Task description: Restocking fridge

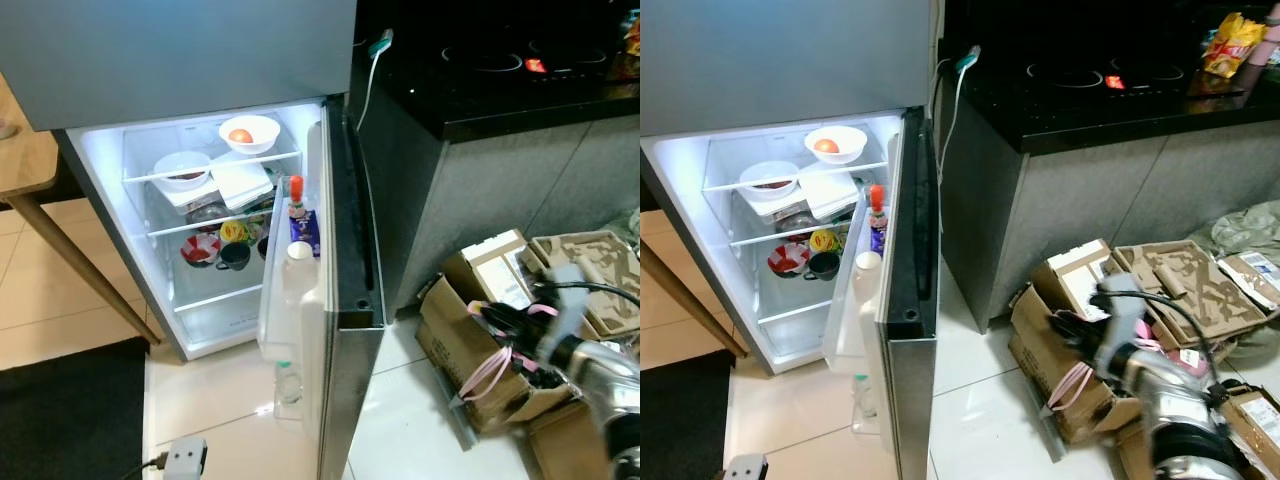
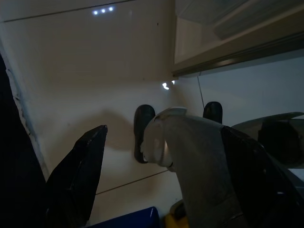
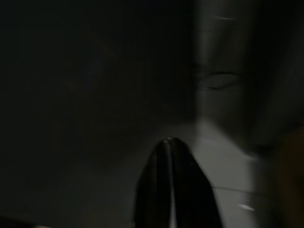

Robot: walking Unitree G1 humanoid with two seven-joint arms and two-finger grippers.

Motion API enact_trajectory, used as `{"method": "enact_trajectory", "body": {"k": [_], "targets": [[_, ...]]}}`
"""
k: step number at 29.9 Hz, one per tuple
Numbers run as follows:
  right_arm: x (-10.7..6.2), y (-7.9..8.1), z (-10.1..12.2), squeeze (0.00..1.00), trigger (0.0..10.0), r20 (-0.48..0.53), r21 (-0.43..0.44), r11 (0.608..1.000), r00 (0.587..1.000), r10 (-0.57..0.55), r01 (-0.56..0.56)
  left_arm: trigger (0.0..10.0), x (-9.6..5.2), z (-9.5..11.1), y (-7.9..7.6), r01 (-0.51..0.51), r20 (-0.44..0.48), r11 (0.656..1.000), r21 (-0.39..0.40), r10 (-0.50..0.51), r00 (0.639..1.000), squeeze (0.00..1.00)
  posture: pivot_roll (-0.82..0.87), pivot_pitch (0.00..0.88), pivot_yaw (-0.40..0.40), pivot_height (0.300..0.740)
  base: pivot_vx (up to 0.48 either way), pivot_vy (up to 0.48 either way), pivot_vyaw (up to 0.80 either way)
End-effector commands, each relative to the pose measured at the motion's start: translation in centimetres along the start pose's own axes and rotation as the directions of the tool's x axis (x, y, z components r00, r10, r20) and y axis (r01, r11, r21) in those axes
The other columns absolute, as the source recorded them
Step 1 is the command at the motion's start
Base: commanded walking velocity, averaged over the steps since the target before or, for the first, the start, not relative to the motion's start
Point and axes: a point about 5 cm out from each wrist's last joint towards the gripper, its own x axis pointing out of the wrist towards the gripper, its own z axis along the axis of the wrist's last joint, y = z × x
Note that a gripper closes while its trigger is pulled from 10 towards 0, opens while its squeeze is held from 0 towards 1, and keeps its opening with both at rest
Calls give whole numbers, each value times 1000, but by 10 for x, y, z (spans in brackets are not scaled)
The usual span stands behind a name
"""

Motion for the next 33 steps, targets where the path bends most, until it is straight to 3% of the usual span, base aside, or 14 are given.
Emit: {"method": "enact_trajectory", "body": {"k": [1,4,5,7,9,13,15,16,19,22,29,33], "targets": [[4,6,-7,0,0,-24,-7,1000,1000,10,-10,10000,0,-7,-4,-1,-33,1000,-4,0,999,0,0,0,-44,740,0,0,0],[20,22,-17,0,196,-46,6,1000,999,13,-13,10000,0,-9,-4,-2,-36,1000,-12,2,999,0,3,0,-47,740,0,0,0],[25,28,-19,0,10000,-52,6,1000,998,26,-25,10000,0,-10,-5,-2,-38,1000,-14,2,999,0,4,0,-49,740,0,0,0],[29,34,-21,0,10000,-57,3,999,997,44,-44,10000,0,-10,-5,-2,-39,1000,-17,2,999,0,4,0,-49,740,0,0,0],[39,52,-19,0,10000,-51,-11,989,988,145,-145,10000,0,-13,-6,-6,-47,1000,-21,5,999,0,3,0,-51,740,0,0,0],[43,64,-15,0,10000,-32,-24,975,974,222,-223,10000,-1,-14,-5,-9,-50,1000,-22,8,999,0,3,0,-51,740,0,0,0],[53,89,-2,0,10000,55,-67,941,940,336,-333,10000,-1,-15,-5,-13,-53,1000,-23,12,999,0,0,0,-55,740,0,0,0],[53,89,-2,0,10000,55,-67,941,940,336,-333,10000,-1,-15,-5,-13,-53,1000,-23,12,999,0,0,0,-55,740,0,0,0],[67,111,10,0,10000,127,-55,926,917,378,-374,10000,-1,-15,-5,-15,-53,1000,-26,13,999,0,-2,0,-61,740,0,0,0],[73,120,9,0,10000,119,-84,922,915,386,-378,10000,0,-15,-7,-12,-52,1000,-29,11,999,0,-1,0,-63,740,0,0,0],[76,127,1,0,10000,64,-109,913,914,402,-394,10000,0,-16,-9,-9,-54,999,-31,8,998,0,-1,0,-66,740,0,0,756],[76,134,-1,0,10000,35,-141,900,907,420,-412,10000,-2,-15,-3,-20,-59,999,-32,18,998,0,1,0,-70,740,0,0,756]]}}
